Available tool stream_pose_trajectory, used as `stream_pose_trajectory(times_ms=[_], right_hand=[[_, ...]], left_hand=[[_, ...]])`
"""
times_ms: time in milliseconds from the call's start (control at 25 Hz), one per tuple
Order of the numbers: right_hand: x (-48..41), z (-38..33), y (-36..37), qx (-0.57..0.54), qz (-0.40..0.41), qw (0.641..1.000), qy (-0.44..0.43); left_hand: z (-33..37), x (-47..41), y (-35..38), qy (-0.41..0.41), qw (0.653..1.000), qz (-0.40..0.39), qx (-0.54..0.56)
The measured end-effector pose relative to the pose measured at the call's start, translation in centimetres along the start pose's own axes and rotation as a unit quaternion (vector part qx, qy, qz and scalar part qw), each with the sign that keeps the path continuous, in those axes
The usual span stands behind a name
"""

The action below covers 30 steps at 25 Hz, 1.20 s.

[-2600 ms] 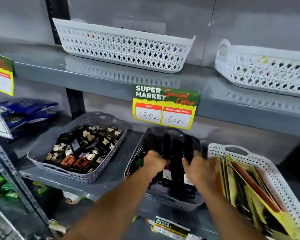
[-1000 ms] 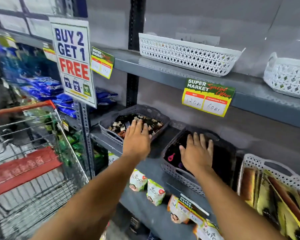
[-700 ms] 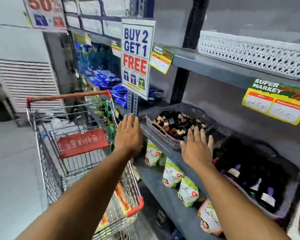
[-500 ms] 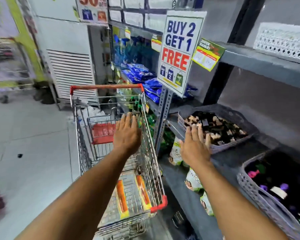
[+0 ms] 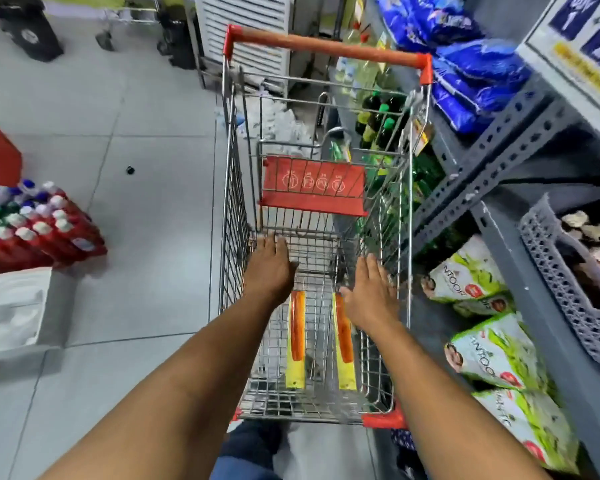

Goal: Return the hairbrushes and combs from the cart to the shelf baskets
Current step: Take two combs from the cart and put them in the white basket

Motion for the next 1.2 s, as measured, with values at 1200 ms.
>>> stream_pose_trajectory(times_ms=[1200], right_hand=[[-4.6,1.6,21.8,-0.052,-0.239,0.946,0.211]], left_hand=[[-10.7,0.5,21.5,-0.388,0.862,-0.115,0.305]])
Point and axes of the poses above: each hand's wrist, its own x-axis away from the middle knuckle, its own y-axis out of the palm, z = x × y, the point moved 5 cm from there along -x, towards the middle knuckle, and after that the axes turned 13 degrees about x, right-handed, at the moved point
